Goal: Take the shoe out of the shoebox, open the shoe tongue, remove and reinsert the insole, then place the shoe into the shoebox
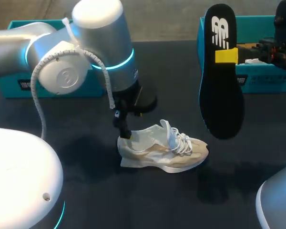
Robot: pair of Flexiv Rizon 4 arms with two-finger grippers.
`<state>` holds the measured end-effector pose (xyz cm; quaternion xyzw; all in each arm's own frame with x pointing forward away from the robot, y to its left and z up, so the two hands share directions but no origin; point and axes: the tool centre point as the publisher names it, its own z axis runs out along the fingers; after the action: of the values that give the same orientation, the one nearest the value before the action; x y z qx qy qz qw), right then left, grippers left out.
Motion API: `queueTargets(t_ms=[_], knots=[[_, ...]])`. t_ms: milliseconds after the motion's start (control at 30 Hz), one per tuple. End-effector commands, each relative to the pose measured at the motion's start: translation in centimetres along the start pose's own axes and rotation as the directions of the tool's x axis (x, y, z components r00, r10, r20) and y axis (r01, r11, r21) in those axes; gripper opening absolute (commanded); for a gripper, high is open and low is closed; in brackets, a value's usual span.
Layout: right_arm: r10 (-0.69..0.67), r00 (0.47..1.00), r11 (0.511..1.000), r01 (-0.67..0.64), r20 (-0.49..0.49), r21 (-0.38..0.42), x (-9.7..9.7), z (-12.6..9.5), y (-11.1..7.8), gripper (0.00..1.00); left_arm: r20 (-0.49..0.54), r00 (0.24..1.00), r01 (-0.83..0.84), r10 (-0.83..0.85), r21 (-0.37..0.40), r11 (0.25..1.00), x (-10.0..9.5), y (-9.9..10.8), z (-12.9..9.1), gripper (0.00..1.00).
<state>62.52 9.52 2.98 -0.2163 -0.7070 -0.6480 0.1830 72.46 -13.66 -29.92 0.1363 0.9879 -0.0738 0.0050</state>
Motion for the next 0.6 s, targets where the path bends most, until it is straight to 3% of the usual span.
queueTargets(t_ms=[33,600], knots=[[0.002,1.0,1.0,-0.002,0.0,0.003,-0.1,0.2,0.1,0.0,-0.032,0.999,0.005,-0.006,-0.015,1.0,-1.9,-1.6,2.0,1.0],[0.002,1.0,1.0,-0.002,0.0,0.003,-0.1,0.2,0.1,0.0,-0.071,0.995,0.072,-0.073,-0.023,0.997,-3.6,-4.2,6.9,1.0]])
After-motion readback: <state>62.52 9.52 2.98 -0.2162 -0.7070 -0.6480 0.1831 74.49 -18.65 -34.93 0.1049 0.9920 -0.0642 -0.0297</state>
